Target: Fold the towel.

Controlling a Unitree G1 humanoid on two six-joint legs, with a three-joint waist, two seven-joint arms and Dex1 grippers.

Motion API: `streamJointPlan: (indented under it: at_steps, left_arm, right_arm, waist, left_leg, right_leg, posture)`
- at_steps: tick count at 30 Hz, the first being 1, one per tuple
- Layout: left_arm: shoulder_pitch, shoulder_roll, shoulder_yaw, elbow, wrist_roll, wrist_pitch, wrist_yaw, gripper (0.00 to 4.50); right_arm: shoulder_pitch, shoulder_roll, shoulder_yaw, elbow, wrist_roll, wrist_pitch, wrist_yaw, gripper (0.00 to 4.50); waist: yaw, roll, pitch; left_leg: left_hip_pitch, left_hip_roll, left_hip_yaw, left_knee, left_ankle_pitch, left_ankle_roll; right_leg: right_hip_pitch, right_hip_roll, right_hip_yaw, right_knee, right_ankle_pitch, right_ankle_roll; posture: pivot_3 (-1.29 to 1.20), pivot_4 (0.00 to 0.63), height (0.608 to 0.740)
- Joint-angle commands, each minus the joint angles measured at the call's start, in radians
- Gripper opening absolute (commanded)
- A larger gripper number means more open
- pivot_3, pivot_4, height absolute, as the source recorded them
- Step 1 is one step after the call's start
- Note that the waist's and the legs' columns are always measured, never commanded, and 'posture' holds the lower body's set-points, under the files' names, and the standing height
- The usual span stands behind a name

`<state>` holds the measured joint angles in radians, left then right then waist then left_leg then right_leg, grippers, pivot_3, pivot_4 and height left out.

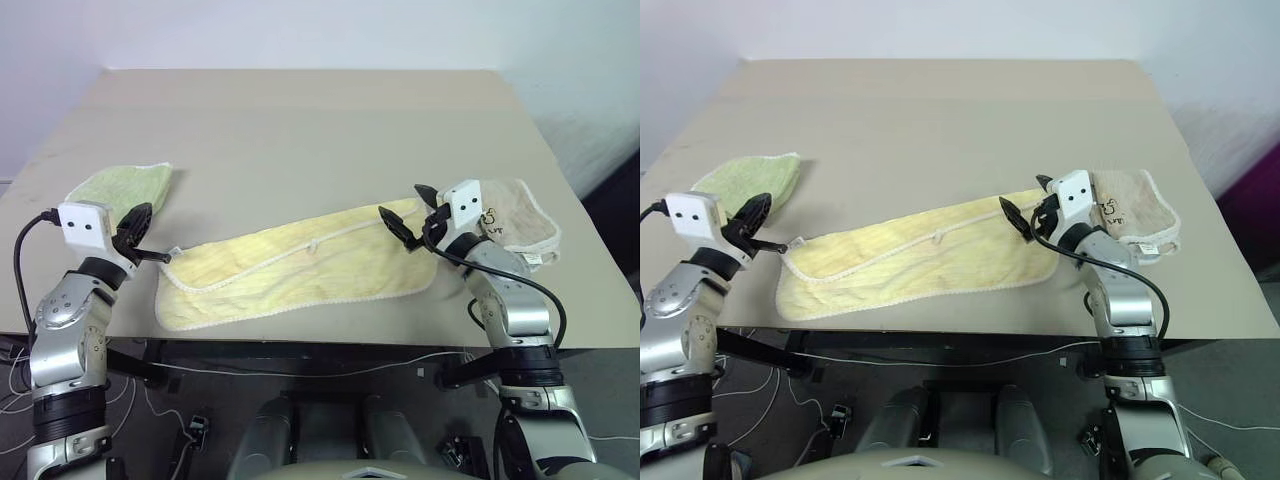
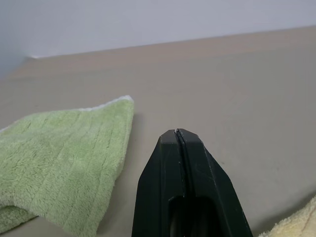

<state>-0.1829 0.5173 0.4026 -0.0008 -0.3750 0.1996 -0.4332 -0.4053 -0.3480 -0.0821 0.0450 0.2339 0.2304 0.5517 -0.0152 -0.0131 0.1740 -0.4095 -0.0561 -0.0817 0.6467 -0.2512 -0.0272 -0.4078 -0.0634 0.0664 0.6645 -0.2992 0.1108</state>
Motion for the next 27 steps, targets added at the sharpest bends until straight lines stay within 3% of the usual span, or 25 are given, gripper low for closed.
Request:
streamJointPlan:
  at_steps: [1,15,27]
  left_arm:
    - [-0.02,0.017,0.003,-0.025,-0.003,-0.003,-0.006,0.0]
    - [0.012,0.026,-0.013,-0.085,-0.007,0.038,-0.033,0.0]
    - [0.007,0.104,-0.032,-0.014,0.015,0.019,-0.133,0.0]
  right_arm:
    - [-0.005,0.002,-0.011,-0.026,0.014,-0.016,-0.006,4.47]
    - [0.026,-0.012,-0.021,-0.057,0.028,0.0,-0.009,4.47]
    - [0.024,0.002,-0.025,-0.033,0.019,-0.026,-0.047,4.47]
  waist:
    - [0.0,0.0,0.0]
    - [-0.001,0.0,0.0]
    - [-0.001,0.0,0.0]
  left_leg:
    - [0.0,0.0,0.0,0.0,0.0,0.0]
    - [0.0,0.0,0.0,0.0,0.0,0.0]
    - [0.0,0.0,0.0,0.0,0.0,0.0]
  right_leg:
    - [0.0,0.0,0.0,0.0,0.0,0.0]
    - [0.0,0.0,0.0,0.0,0.0,0.0]
    - [0.0,0.0,0.0,0.0,0.0,0.0]
  posture:
    - [0.0,0.15,0.74]
    - [0.0,0.15,0.74]
    - [0.0,0.15,0.74]
